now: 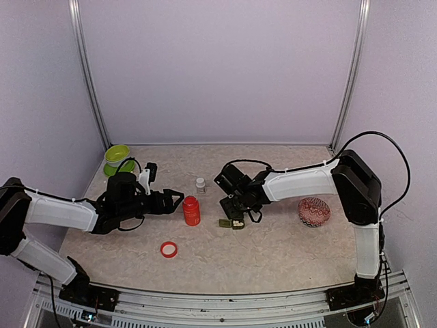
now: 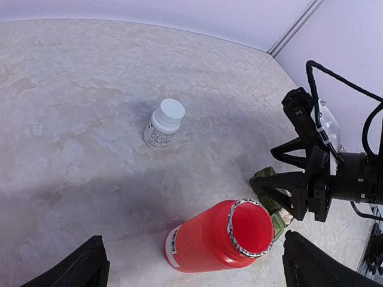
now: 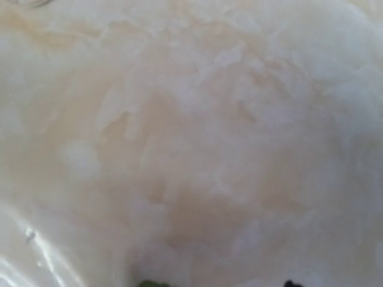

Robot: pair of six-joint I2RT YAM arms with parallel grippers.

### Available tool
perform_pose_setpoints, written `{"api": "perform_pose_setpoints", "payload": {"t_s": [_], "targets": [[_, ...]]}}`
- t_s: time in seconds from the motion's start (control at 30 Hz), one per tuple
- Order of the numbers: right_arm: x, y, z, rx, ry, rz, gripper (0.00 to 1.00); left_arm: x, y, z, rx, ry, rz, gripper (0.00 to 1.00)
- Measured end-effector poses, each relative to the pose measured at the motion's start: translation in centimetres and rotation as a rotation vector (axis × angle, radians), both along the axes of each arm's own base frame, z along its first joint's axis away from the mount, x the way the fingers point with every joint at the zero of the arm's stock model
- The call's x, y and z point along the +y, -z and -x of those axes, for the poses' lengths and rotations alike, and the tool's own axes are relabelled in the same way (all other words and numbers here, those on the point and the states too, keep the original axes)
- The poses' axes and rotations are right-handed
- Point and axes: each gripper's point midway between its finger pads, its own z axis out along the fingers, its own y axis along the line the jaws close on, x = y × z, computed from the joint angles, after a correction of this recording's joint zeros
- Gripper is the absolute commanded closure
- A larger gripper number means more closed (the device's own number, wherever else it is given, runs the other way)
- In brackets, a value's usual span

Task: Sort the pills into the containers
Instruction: Adjust the pill container at the center of the board.

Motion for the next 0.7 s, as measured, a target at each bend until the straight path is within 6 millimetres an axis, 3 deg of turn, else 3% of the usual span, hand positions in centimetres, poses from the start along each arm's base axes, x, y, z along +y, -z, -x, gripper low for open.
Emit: {"api": "perform_pose_setpoints", "payload": {"t_s": [0.47,0.7], "targets": [[-2.2,0.6,-0.2,0.001,0.043,0.038,0.33,-0.1,0.0,0.1,0.000,0.004,0.000,0.01],[-3.2,-0.4,0.2,-0.008,0.055,0.033,0.32,-0.1,0.0,0.1,0.000,0.004,0.000,0.01]]}}
